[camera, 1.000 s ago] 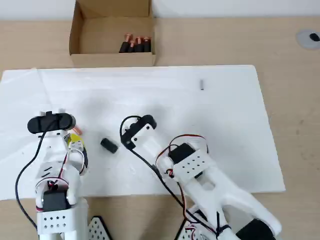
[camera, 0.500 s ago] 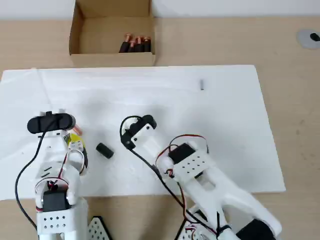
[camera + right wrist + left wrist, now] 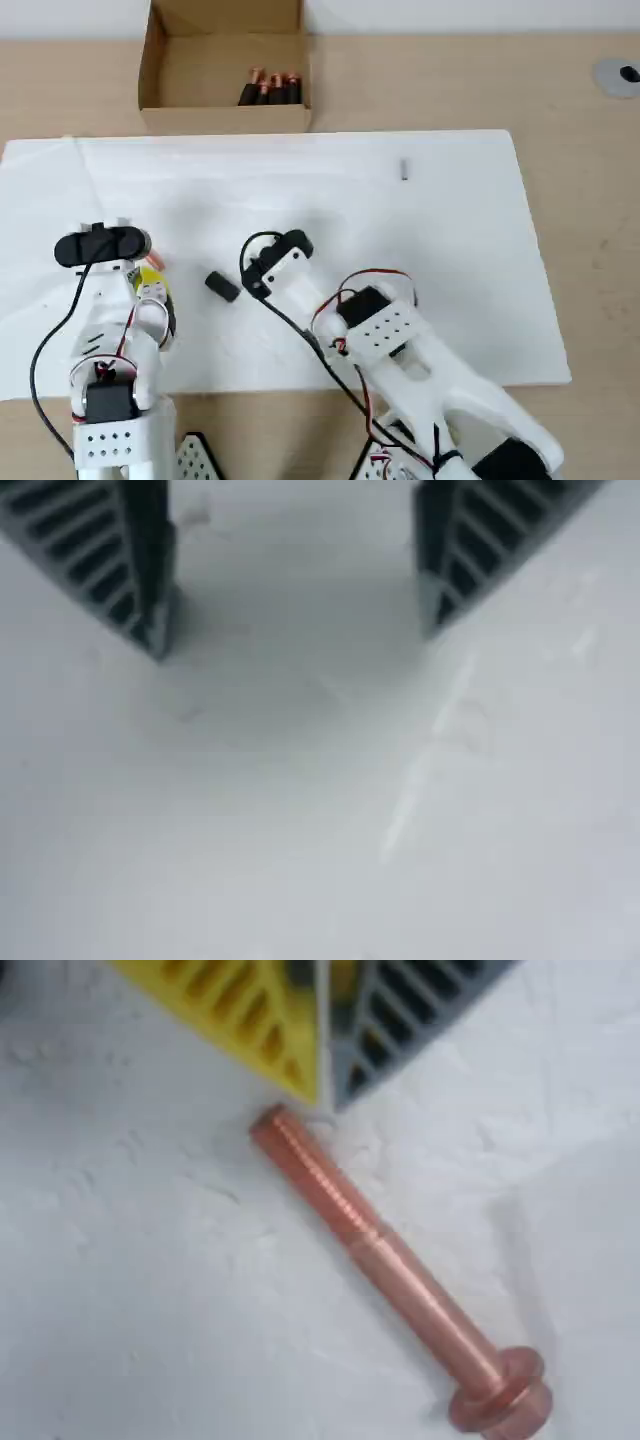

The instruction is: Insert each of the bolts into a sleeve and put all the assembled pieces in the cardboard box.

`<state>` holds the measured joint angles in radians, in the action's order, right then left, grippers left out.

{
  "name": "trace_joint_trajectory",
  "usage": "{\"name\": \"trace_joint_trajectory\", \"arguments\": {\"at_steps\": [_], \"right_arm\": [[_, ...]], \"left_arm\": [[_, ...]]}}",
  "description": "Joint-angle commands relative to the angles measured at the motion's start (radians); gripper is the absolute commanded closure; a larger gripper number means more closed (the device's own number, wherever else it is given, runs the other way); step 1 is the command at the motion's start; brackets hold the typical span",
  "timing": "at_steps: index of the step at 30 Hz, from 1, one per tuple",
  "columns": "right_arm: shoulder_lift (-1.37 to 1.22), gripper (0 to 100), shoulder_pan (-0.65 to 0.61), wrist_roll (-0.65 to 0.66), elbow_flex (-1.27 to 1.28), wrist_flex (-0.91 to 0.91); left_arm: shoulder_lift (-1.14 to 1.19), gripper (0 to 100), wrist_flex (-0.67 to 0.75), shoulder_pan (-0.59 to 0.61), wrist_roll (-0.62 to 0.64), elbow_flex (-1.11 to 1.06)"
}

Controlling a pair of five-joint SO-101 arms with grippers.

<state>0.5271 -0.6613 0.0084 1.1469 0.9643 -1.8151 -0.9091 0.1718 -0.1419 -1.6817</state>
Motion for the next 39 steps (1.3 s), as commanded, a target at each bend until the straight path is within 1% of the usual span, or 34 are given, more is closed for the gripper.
{"name": "trace_joint_trajectory", "arguments": {"at_steps": [1,17,22,29,32,34,36,37,39], "right_arm": [[-0.018,79.2,0.004,-0.002,0.044,-0.084],[-0.018,79.2,-0.012,-0.005,0.044,-0.084],[-0.018,79.2,-0.042,0.0,0.044,-0.084],[-0.013,79.0,-0.039,0.002,0.031,-0.095],[-0.012,79.0,0.005,0.002,-0.027,-0.098],[-0.012,79.0,0.048,0.02,-0.113,-0.089],[-0.018,79.0,0.12,0.13,-0.216,-0.072],[-0.021,79.1,0.151,0.184,-0.275,-0.075],[-0.036,79.0,0.183,0.193,-0.41,-0.023]], "left_arm": [[-0.005,99,0.017,-0.012,0.003,-0.011],[-0.005,99,0.017,-0.023,0.008,-0.011],[-0.005,99,0.017,-0.023,0.005,-0.011],[-0.005,99,0.025,-0.028,0.003,-0.011],[-0.004,99,0.017,-0.068,0.002,-0.011],[-0.002,99,0.017,-0.057,-0.021,-0.011],[-0.001,99,0.018,-0.028,-0.11,-0.005],[0.001,99,0.015,-0.009,-0.132,0.008],[0.001,96,-0.028,0.049,-0.087,0.046]]}}
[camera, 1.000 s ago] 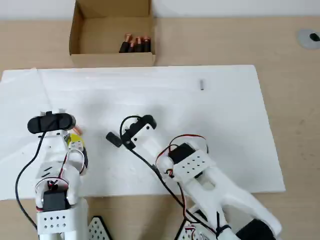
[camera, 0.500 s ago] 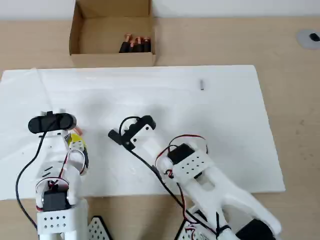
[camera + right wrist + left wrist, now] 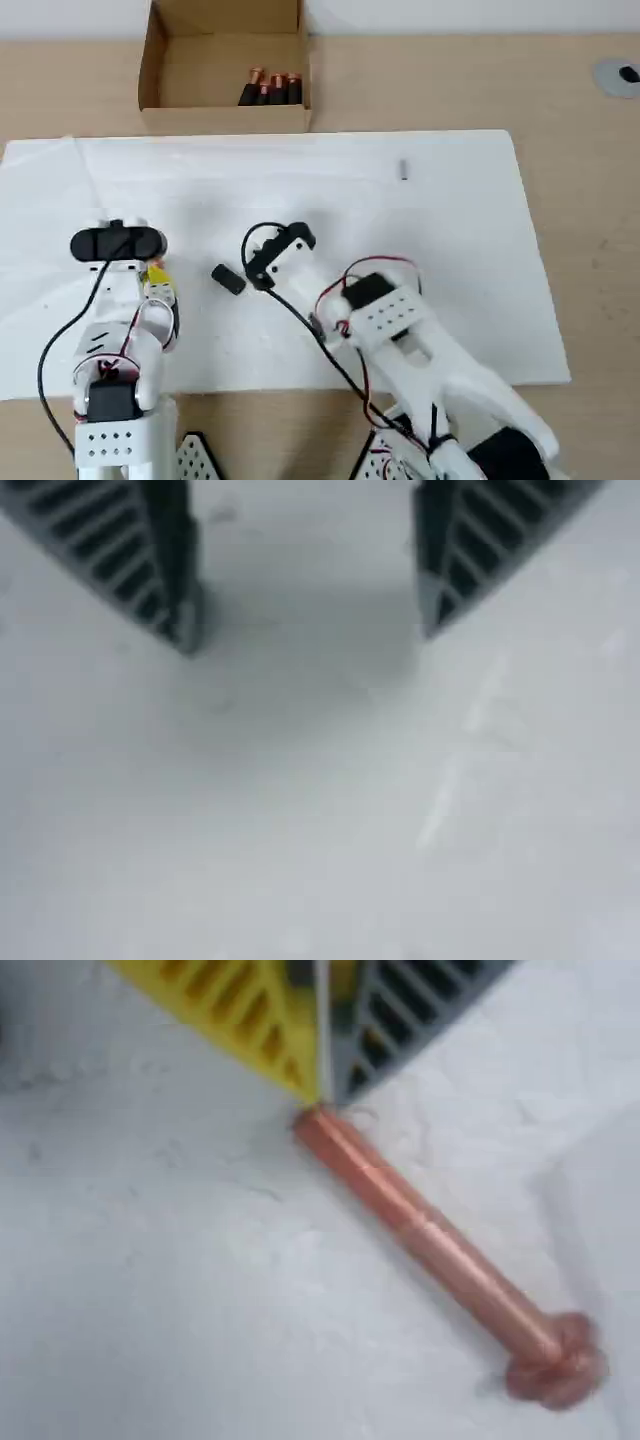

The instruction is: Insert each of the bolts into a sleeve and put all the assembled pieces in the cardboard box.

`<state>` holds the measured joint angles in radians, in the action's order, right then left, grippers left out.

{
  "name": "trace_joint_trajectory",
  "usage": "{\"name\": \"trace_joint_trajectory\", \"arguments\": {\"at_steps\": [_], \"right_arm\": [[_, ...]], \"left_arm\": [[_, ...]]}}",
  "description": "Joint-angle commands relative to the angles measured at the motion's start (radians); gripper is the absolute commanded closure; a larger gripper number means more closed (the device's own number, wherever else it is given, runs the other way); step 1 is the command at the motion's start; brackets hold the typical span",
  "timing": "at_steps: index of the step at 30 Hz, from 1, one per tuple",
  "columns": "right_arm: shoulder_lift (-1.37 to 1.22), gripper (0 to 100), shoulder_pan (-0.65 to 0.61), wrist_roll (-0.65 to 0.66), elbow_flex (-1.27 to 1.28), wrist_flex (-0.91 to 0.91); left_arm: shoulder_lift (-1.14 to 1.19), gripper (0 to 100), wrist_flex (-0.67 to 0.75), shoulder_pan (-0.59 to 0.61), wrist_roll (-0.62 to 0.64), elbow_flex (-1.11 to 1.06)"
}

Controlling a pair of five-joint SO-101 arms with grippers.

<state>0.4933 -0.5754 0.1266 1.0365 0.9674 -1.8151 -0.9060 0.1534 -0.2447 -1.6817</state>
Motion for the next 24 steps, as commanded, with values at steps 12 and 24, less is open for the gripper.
{"name": "trace_joint_trajectory", "arguments": {"at_steps": [12,24], "right_arm": [[-0.49,78.8,0.03,0.074,-1.082,0.497],[-0.634,74.3,-0.214,-0.006,-1.201,0.623]], "left_arm": [[0.002,84,-0.245,0.221,0.132,0.261],[0.475,84,-0.163,0.221,0.13,0.5]]}}
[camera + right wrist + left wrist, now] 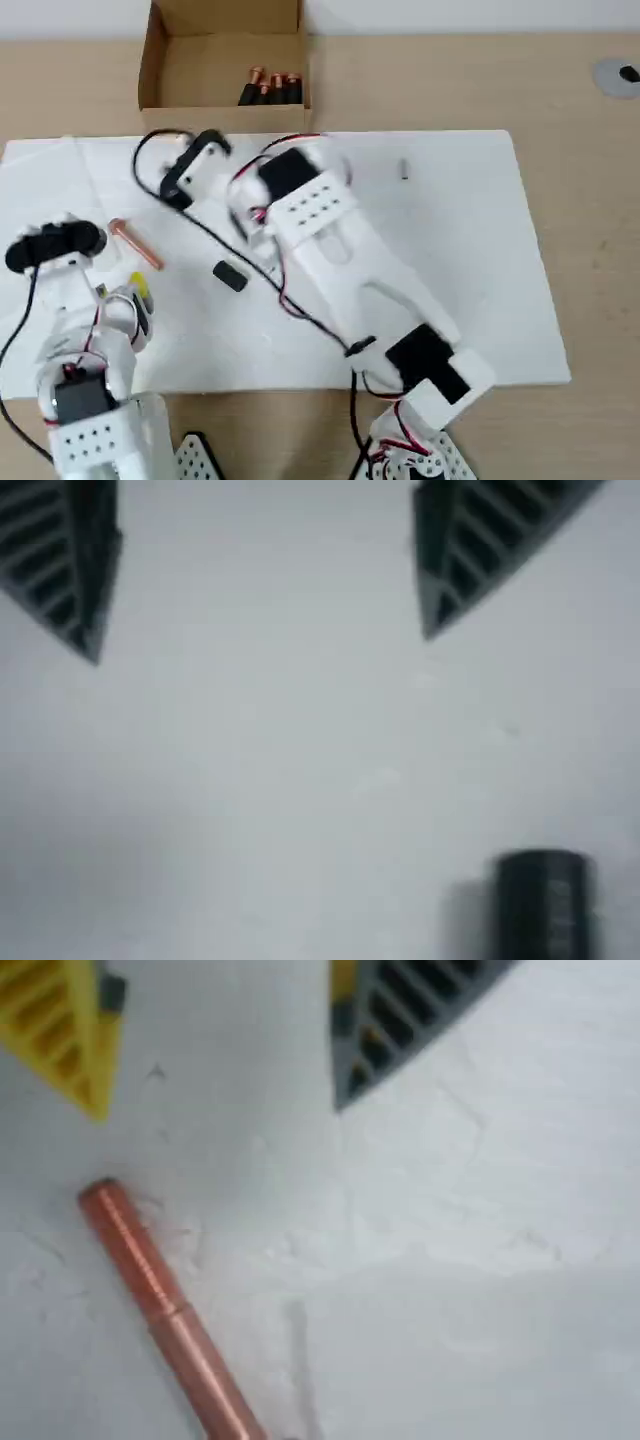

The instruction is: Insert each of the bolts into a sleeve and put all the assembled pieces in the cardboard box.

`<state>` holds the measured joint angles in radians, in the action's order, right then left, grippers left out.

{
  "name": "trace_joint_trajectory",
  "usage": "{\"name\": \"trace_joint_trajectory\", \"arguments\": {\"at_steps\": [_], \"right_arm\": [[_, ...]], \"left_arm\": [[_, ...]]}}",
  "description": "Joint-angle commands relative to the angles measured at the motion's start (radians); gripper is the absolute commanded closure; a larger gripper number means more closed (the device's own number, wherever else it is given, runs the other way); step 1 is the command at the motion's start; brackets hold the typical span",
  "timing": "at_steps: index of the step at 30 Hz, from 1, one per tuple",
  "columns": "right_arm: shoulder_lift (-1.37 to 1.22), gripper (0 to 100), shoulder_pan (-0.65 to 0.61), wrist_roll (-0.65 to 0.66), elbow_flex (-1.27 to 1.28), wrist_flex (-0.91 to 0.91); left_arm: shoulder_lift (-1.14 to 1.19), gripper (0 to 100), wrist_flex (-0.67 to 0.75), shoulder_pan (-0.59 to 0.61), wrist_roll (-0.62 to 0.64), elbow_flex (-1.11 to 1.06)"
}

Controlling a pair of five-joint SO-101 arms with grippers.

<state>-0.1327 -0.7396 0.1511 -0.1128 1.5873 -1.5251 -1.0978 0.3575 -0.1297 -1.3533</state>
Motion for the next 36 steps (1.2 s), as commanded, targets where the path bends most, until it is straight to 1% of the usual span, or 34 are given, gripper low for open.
{"name": "trace_joint_trajectory", "arguments": {"at_steps": [1,5,8,10,16,20,22,28,36], "right_arm": [[-0.022,74.3,-0.065,-0.054,-0.053,0.002],[-0.082,74.3,-0.117,-0.144,-0.062,0.002],[-0.136,74.3,-0.137,-0.157,-0.099,0.005],[-0.173,74.3,-0.14,-0.157,-0.134,0.005],[-0.26,74.3,-0.143,-0.157,-0.22,0.009],[-0.297,74.3,-0.153,-0.157,-0.22,0.009],[-0.311,74.3,-0.153,-0.157,-0.225,0.009],[-0.331,74.3,-0.154,-0.15,-0.223,0.0],[-0.458,74.3,-0.15,-0.147,-0.234,-0.035]], "left_arm": [[0.26,84,0.028,0.017,0.035,0.233],[0.552,84,-0.021,0.017,0.091,0.454],[0.717,84,-0.084,0.018,0.135,0.572],[0.783,84,-0.104,0.025,0.149,0.615],[0.803,84,-0.112,0.172,0.143,0.635],[0.803,84,-0.114,0.267,0.097,0.635],[0.803,84,-0.114,0.298,0.094,0.637],[0.803,84,-0.115,0.315,0.069,0.66],[0.805,84,-0.109,0.308,0.068,0.66]]}}
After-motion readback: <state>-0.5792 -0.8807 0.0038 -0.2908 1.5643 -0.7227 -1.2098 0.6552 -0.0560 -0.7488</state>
